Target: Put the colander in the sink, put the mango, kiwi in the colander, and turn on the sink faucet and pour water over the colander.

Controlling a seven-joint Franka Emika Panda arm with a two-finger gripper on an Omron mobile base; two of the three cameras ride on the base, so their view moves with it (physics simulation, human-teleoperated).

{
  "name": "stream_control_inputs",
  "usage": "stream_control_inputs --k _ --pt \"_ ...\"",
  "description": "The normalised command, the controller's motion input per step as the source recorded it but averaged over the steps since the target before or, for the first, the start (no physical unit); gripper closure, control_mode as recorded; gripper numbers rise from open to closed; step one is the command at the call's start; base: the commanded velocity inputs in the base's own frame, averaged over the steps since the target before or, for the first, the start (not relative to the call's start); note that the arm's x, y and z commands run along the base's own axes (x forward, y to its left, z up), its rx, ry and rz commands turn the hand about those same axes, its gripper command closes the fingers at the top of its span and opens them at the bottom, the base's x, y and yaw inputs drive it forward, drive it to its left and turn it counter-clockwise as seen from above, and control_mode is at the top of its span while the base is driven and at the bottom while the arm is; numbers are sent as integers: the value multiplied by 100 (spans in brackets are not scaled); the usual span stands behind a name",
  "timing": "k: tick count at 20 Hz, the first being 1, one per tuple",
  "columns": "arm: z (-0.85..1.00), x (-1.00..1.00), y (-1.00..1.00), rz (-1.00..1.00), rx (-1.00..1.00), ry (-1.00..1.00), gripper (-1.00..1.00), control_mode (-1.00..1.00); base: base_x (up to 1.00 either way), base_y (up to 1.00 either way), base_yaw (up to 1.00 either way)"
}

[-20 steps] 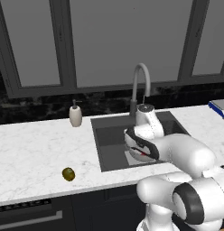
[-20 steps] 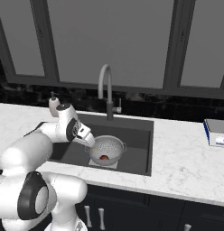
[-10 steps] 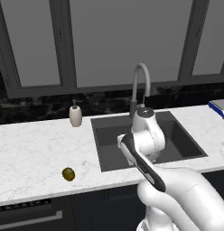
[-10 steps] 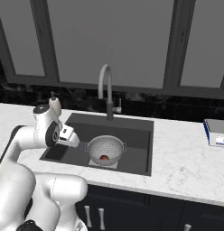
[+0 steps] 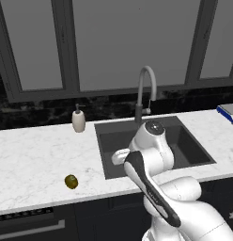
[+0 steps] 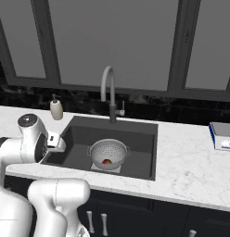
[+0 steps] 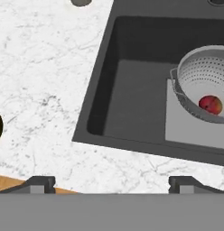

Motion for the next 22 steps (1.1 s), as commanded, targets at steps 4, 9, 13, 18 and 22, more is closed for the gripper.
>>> stream_control_inputs --k 4,9,13,18,22 --pt "26 -3 66 0 5 10 -100 -100 0 0 0" --pt "22 -7 67 0 0 13 -100 -100 0 0 0" --pt "3 -7 65 0 0 10 -100 -100 0 0 0" --pt "0 1 48 0 -1 10 -100 -100 0 0 0" --pt "-8 7 49 0 0 13 -100 -100 0 0 0"
